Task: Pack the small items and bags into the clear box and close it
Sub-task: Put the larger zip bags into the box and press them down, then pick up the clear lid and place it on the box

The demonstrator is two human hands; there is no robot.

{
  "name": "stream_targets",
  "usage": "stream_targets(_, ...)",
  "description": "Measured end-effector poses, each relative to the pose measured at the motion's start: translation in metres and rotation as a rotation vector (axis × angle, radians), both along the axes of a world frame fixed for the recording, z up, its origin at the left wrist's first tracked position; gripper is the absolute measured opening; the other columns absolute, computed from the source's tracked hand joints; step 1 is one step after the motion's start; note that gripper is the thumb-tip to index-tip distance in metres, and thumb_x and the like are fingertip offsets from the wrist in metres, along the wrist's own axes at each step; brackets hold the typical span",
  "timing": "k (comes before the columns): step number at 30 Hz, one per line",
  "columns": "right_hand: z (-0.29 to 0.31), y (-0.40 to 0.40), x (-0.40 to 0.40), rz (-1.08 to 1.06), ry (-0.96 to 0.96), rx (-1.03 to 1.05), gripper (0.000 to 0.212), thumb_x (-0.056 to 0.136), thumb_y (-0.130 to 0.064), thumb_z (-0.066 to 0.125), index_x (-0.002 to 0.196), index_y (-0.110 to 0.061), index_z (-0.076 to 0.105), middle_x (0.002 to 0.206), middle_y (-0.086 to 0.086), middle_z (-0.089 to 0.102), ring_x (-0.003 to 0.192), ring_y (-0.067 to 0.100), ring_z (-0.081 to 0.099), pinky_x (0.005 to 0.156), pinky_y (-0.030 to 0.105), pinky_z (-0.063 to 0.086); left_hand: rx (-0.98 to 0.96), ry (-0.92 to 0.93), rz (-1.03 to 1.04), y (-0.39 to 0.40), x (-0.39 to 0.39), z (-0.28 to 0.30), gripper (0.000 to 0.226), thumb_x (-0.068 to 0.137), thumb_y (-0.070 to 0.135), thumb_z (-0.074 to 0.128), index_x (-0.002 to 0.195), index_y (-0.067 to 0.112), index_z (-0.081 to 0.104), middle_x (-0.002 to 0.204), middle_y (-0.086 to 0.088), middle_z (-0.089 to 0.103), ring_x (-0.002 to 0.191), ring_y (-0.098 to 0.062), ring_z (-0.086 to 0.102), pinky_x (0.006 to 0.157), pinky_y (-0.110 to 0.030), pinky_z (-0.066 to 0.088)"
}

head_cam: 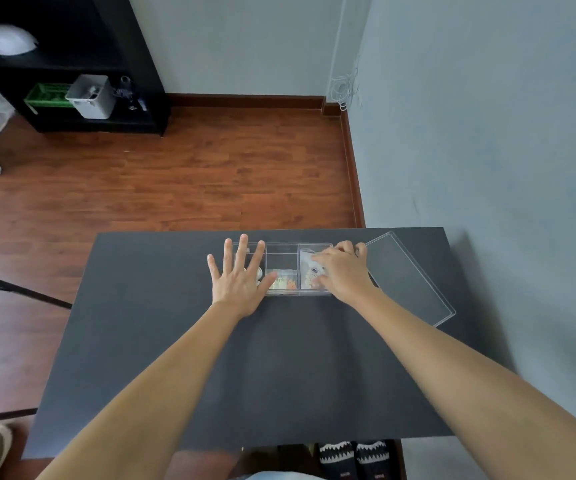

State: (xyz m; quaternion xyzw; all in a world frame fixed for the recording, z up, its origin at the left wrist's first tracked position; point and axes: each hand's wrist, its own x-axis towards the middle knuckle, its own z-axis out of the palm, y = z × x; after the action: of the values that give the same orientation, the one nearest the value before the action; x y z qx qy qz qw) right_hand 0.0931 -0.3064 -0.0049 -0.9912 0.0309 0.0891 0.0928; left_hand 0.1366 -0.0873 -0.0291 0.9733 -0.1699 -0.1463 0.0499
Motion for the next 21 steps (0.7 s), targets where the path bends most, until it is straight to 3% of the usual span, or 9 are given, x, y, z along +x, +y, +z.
stream_targets(3, 0.005, -0.01, -0.017, -0.037, -0.091, 0.132, 0.032, 0.088, -0.033, 0.062, 0.12, -0.027, 0.065, 0.12, -0.008, 0.067, 0.119, 0.019, 0.043, 0.099, 0.038, 0.013, -0.012, 0.025, -0.006, -0.001, 0.002, 0.008, 0.067, 0.093, 0.065, 0.009, 0.151, 0.035, -0.007, 0.161, 0.001, -0.018, 0.148, -0.027, -0.021, 0.114, -0.061, -0.01)
stream_targets(7, 0.011, -0.026, -0.041, -0.117, -0.219, 0.225, 0.023, 0.091, -0.024, 0.06, 0.112, -0.023, 0.069, 0.111, -0.008, 0.071, 0.115, 0.018, 0.048, 0.099, 0.035, 0.021, -0.103, -0.026, -0.018, -0.018, 0.001, 0.025, 0.062, 0.098, 0.056, 0.013, 0.153, 0.029, 0.001, 0.162, 0.001, -0.013, 0.149, -0.025, -0.016, 0.116, -0.06, -0.006)
stream_targets(15, 0.013, -0.065, -0.089, -0.458, -0.184, 0.229, 0.02, 0.092, -0.019, 0.059, 0.109, -0.023, 0.068, 0.11, 0.0, 0.069, 0.11, 0.027, 0.054, 0.094, 0.038, 0.035, -0.339, 0.019, -0.23, -0.115, -0.005, 0.057, 0.053, 0.102, 0.04, 0.026, 0.151, 0.019, 0.023, 0.163, 0.002, 0.009, 0.151, -0.02, -0.001, 0.119, -0.055, -0.003)
stream_targets(21, 0.003, -0.093, -0.136, -0.65, -0.168, 0.225, 0.023, 0.091, -0.016, 0.06, 0.112, -0.016, 0.068, 0.121, 0.009, 0.062, 0.115, 0.03, 0.048, 0.098, 0.038, 0.04, -0.395, 0.245, -0.324, -0.179, -0.016, 0.05, 0.051, 0.102, 0.028, 0.034, 0.148, 0.008, 0.028, 0.158, -0.009, 0.026, 0.145, -0.025, 0.025, 0.12, -0.042, 0.021)
